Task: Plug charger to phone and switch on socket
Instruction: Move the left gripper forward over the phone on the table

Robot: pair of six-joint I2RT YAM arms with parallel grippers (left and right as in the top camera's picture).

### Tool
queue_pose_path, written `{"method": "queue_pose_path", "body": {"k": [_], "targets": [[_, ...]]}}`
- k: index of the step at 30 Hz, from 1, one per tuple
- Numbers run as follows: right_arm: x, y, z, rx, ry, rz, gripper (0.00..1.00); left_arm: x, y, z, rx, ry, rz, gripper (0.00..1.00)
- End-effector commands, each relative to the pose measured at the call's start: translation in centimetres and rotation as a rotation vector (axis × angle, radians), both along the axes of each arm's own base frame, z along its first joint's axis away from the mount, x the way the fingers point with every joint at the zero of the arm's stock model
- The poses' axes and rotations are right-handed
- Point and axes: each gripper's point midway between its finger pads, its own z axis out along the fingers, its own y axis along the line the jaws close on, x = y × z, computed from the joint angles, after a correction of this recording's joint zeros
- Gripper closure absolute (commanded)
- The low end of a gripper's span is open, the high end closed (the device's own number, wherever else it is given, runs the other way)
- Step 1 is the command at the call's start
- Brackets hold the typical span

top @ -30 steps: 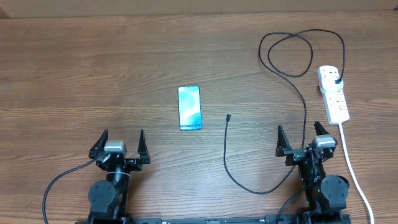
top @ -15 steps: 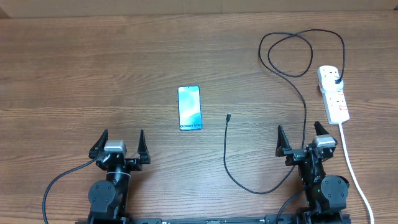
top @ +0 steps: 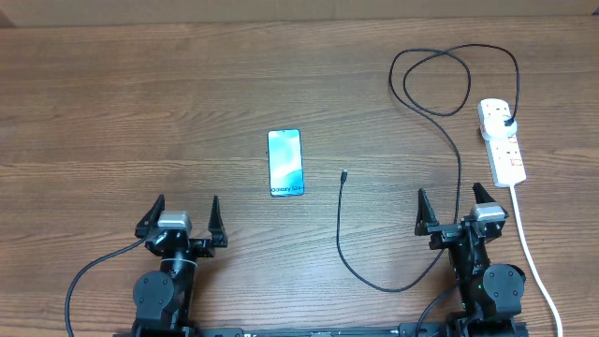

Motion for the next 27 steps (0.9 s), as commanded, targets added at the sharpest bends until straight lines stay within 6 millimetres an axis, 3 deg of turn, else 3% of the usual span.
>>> {"method": "queue_pose_path", "body": {"k": [1, 4, 6, 9, 13, 20, 27], "targets": [[0.0, -0.3, -0.2, -0.002, -0.005, -0.012, 0.00, -0.3, -2.2, 0.5, -0.111, -0.011, -0.122, 0.00], [0.0, -0.3, -0.2, -0.002, -0.005, -0.012, 0.00, -0.7, -4.1, 3.6, -0.273, -0.104, -0.239, 0.00], [0.0, -0.3, -0.2, -0.002, -0.005, -0.012, 0.00, -1.6, -5.1, 6.8, -0.288, -0.226, -0.326, 0.00], [0.0, -0.3, -0.2, -0.002, -0.005, -0.012, 0.00, -3.2, -5.7, 11.2, -0.268, -0.412, -0.394, 0.00], [0.0, -0.3, -0.2, -0.002, -0.005, -0.012, 0.00, -5.2, -5.9, 15.3, -0.287, -0.539, -0.444, 0.00], [0.0, -0.3, -0.2, -0.002, -0.005, -0.012, 0.00, -6.2, -6.8, 20.0, -0.197, -0.492, -0.482, 0.00], [0.0, -0.3, -0.2, -0.002, -0.005, -0.012, 0.00, -1.3, -9.0, 20.5, -0.170, -0.067, -0.547, 0.00]]}}
